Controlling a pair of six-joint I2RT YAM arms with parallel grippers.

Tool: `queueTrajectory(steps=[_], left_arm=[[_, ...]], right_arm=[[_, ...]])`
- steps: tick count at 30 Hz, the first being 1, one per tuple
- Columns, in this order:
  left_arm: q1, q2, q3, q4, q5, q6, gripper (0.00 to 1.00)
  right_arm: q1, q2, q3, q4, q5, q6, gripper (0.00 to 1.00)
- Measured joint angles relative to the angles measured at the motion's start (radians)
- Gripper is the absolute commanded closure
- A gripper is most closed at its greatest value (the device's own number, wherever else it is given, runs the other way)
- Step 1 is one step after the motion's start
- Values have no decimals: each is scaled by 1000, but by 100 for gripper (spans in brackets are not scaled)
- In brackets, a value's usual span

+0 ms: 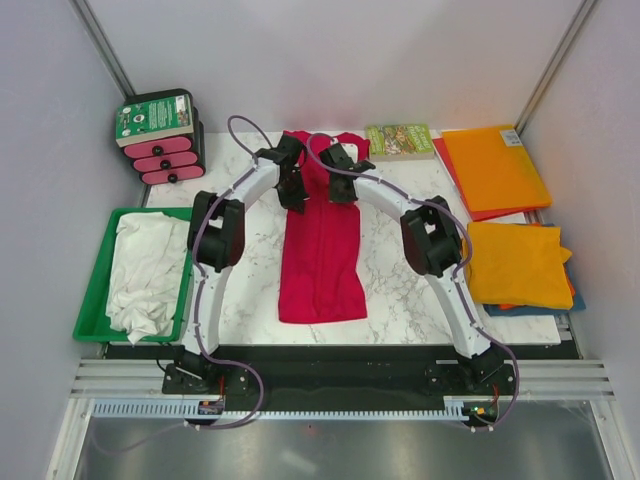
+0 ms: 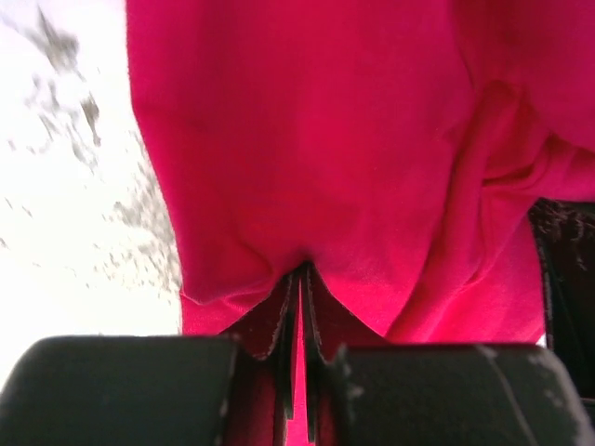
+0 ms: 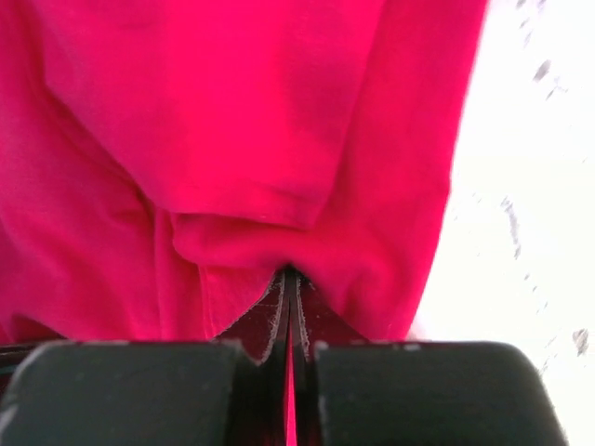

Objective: Fold and stack the t-shirts
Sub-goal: Rotate the tshirt 90 degrees

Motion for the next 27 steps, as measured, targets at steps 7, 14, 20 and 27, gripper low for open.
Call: queueTrajectory(steps=[7,14,20,27], left_arm=[[21,0,15,-5,-13,0,84],[-2,-301,-284,35,-72,-5,83],[-135,-589,-581,138,-117,-34,85],[-269,-649,-925,209,-117,-103,86]], right_arm=[[-27,-81,-131,78,-11,-26,34],[15,-405,-431,117,15,-31,46],[126,-619,-717,213,31,8,69],[267,-621,-969,241,47,101,69]])
